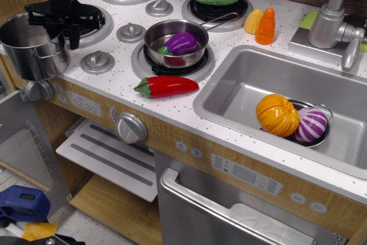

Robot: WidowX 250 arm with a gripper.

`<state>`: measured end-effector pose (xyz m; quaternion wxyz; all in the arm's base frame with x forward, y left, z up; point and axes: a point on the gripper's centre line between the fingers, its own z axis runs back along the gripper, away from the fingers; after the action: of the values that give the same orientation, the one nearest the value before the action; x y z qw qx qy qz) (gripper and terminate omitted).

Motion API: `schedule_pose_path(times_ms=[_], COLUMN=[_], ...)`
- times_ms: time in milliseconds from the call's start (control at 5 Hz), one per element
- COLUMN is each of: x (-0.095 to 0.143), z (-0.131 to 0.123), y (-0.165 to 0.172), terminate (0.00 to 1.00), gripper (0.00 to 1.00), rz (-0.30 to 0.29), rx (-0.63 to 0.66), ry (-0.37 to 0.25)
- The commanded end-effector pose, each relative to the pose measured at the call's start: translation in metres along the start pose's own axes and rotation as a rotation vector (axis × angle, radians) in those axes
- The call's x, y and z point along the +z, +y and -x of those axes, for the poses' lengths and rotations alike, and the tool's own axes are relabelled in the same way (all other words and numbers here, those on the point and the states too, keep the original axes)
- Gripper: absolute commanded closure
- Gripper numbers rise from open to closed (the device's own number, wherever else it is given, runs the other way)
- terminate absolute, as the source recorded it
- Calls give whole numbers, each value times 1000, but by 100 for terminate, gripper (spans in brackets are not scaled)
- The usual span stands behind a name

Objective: Put pot on stove which is near stove

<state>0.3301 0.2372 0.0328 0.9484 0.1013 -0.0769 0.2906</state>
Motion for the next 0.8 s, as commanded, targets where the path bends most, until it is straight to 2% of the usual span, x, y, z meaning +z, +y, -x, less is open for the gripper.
schedule_pose_path(times_ms=[0, 200, 600], x=[22, 36, 66], z=[-8, -8, -13], y=[5, 5, 1], terminate=[0, 0, 0], gripper=[100, 100, 100], rz=[-3, -22, 4], rx=[12, -27, -191], ry=[-50, -162, -298])
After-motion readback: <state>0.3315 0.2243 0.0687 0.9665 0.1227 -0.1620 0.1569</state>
